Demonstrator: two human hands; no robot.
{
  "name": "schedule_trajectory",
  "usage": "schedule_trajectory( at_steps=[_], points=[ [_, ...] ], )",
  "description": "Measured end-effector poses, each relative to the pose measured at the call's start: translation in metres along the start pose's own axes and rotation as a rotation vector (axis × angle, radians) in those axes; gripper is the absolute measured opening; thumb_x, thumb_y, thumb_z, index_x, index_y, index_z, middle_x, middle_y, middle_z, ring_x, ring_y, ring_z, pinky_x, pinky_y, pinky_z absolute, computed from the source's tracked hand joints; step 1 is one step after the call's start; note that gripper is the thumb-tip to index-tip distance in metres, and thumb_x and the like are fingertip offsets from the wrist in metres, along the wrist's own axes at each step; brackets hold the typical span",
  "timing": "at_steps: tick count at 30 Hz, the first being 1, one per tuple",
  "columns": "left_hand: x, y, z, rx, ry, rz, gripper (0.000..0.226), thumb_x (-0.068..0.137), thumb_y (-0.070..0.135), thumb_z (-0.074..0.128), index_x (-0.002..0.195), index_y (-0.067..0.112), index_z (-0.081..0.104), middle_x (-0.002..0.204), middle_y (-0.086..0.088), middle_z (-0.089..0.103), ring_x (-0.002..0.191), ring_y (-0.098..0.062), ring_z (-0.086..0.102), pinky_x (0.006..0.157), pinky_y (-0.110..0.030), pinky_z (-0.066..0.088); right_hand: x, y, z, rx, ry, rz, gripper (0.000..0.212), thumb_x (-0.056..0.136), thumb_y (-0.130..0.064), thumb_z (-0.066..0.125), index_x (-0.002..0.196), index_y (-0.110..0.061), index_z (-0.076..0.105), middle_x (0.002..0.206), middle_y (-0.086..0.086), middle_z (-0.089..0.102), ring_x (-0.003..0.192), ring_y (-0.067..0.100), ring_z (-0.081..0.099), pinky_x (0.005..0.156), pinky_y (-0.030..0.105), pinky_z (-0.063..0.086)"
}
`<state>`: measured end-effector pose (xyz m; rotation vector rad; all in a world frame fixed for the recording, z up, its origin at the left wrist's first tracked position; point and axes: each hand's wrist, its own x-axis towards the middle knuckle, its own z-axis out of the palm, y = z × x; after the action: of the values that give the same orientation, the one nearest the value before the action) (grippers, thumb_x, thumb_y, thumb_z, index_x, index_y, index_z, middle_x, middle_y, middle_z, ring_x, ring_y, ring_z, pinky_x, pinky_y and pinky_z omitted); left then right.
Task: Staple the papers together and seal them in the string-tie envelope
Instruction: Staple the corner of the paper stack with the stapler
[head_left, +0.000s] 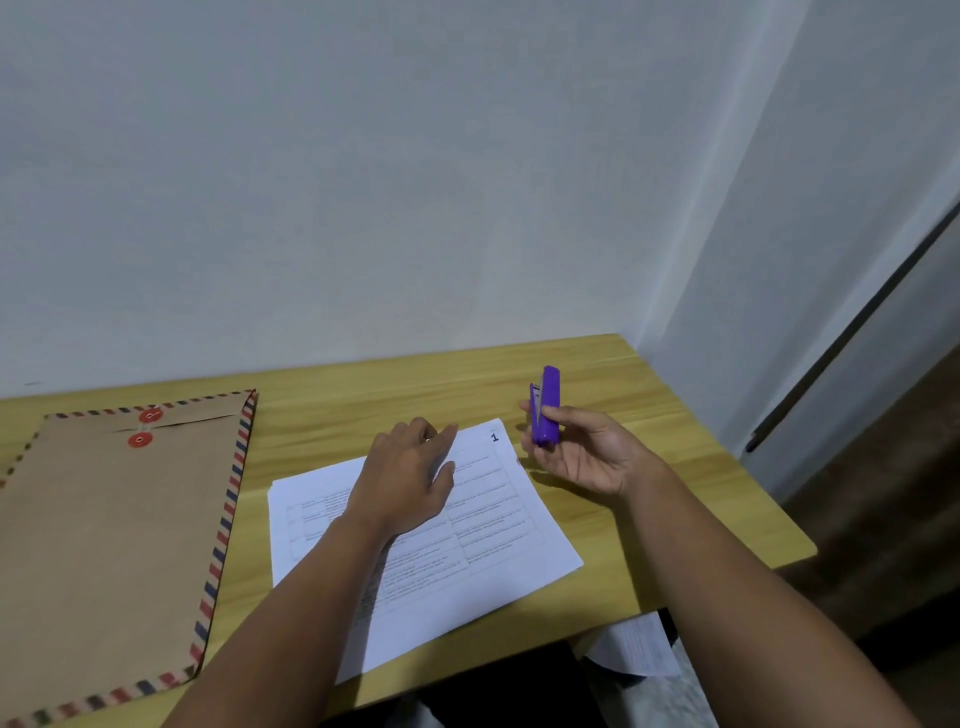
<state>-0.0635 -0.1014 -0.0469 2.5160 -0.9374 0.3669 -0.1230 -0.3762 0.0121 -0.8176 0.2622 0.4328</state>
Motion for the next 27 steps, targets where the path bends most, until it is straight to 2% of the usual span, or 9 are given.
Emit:
schedule_trajectory(
  at_steps=[3,6,8,10,14,18,21,23,27],
  points=[
    [0.0,0.001,0.0,-0.003,0.014,0.009,0.052,0.089,0.035,0.059,0.139,0.023,0.059,0.097,0.004,0.053,0.082,-0.023,0.052,0.074,-0.039,0.045,0.005,0.0,0.007,-0.324,0.212,0.002,0.037,0.083,-0.006,0.06,0.12,-0.01,0.059,0.087,0.009,0.06,0.066,0.018,0.054,0.049,0.023,0.043],
    [0.0,0.001,-0.001,-0.002,0.048,0.031,0.052,0.088,0.03,0.061,0.139,0.02,0.059,0.096,0.003,0.053,0.081,-0.022,0.051,0.07,-0.037,0.043,0.007,0.0,0.011,-0.605,0.393,-0.087,0.029,0.087,-0.03,0.063,0.109,-0.01,0.065,0.068,0.0,0.049,0.053,0.013,0.037,0.045,0.023,0.026],
    [0.0,0.002,-0.002,0.001,0.071,0.039,0.053,0.087,0.029,0.061,0.139,0.019,0.06,0.096,0.003,0.053,0.08,-0.022,0.051,0.068,-0.035,0.041,0.004,-0.001,0.011,-0.663,0.408,-0.103,0.065,0.089,-0.073,0.058,0.109,-0.013,0.074,0.064,-0.002,0.05,0.051,0.012,0.037,0.042,0.023,0.026],
    [0.0,0.003,-0.003,-0.003,0.084,0.042,0.054,0.087,0.028,0.061,0.14,0.019,0.059,0.096,0.003,0.053,0.08,-0.021,0.051,0.067,-0.036,0.042,0.001,0.0,0.011,-0.742,0.447,-0.133,0.083,0.083,-0.089,0.045,0.11,-0.019,0.078,0.064,-0.001,0.054,0.051,0.013,0.04,0.042,0.023,0.027],
    [0.0,0.007,-0.007,-0.004,0.103,0.063,0.058,0.086,0.023,0.063,0.143,0.024,0.056,0.094,0.002,0.051,0.078,-0.02,0.049,0.066,-0.035,0.04,0.002,0.006,0.01,-0.964,0.463,-0.347,0.061,0.096,-0.068,0.054,0.097,-0.012,0.079,0.069,0.002,0.059,0.049,0.008,0.046,0.048,0.023,0.033],
    [0.0,0.009,-0.009,0.014,0.108,0.074,0.061,0.084,0.021,0.064,0.144,0.028,0.056,0.096,0.0,0.052,0.078,-0.02,0.047,0.068,-0.035,0.038,0.007,0.013,0.0,-0.999,0.397,-0.511,0.032,0.098,-0.041,0.068,0.1,-0.012,0.082,0.058,-0.016,0.053,0.05,-0.001,0.044,0.055,0.01,0.034],
    [0.0,0.009,-0.009,0.023,0.114,0.092,0.059,0.084,0.021,0.063,0.143,0.027,0.057,0.097,-0.003,0.053,0.077,-0.022,0.047,0.067,-0.036,0.04,0.012,0.016,-0.003,-1.002,0.355,-0.522,0.03,0.087,-0.043,0.078,0.102,-0.018,0.084,0.084,-0.003,0.078,0.075,0.004,0.062,0.077,0.021,0.048],
    [0.0,0.009,-0.009,0.03,0.115,0.1,0.059,0.085,0.023,0.063,0.143,0.027,0.057,0.098,-0.003,0.053,0.078,-0.022,0.048,0.066,-0.037,0.041,0.016,0.017,-0.006,-1.037,0.329,-0.507,0.028,0.084,-0.042,0.082,0.101,-0.02,0.084,0.099,0.008,0.08,0.086,0.01,0.066,0.085,0.031,0.05],
    [-0.001,0.01,-0.01,0.027,0.134,0.109,0.06,0.084,0.022,0.063,0.143,0.025,0.057,0.098,-0.004,0.052,0.079,-0.022,0.048,0.067,-0.037,0.04,0.013,0.014,-0.004,-1.065,0.289,-0.456,0.035,0.081,-0.044,0.083,0.107,-0.02,0.083,0.103,-0.001,0.081,0.095,0.012,0.071,0.094,0.036,0.055]
  ],
)
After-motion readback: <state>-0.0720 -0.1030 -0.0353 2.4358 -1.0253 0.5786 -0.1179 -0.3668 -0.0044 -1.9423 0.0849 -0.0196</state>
